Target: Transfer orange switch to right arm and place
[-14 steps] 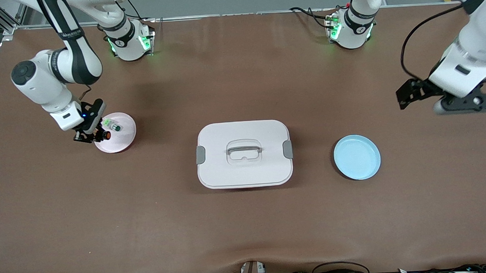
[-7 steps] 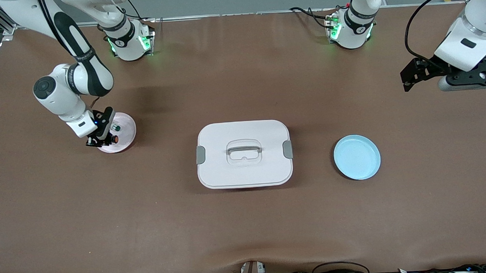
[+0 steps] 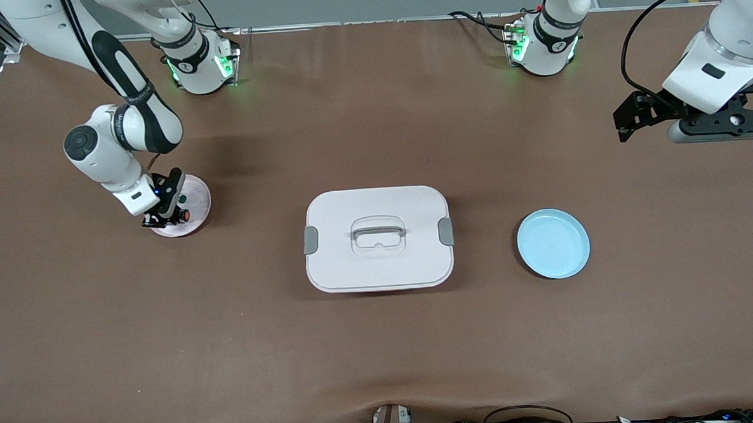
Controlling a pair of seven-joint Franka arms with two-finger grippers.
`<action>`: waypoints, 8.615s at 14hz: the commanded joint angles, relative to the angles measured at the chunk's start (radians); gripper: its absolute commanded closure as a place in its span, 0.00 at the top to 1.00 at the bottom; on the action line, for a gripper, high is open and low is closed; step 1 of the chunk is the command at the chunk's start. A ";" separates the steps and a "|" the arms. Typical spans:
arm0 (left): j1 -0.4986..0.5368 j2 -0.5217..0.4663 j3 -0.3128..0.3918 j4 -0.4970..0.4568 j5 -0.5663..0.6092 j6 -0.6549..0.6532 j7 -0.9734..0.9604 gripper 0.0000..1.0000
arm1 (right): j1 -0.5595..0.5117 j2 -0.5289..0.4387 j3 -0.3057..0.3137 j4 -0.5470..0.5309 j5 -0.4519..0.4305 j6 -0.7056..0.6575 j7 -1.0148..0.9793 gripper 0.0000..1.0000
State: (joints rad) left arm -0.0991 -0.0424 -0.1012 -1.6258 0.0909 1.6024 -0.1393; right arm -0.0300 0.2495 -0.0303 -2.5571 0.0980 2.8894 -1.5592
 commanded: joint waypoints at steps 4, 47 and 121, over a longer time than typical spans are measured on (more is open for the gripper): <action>0.004 -0.016 0.001 -0.011 -0.014 0.004 0.012 1.00 | 0.024 0.016 0.013 0.006 0.008 0.021 -0.001 0.00; -0.004 0.006 0.001 -0.003 -0.013 0.068 -0.005 1.00 | -0.007 -0.184 0.006 1.023 -0.158 -1.461 1.473 1.00; 0.061 -0.028 0.011 0.050 -0.080 -0.052 0.083 1.00 | -0.034 -0.205 -0.043 1.223 -0.044 -1.518 1.476 1.00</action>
State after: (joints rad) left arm -0.0426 -0.0746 -0.0907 -1.5894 0.0123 1.5686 -0.0713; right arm -0.0557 0.0519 -0.0761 -1.3424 0.0391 1.3818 -0.0905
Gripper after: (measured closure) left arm 0.000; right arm 0.000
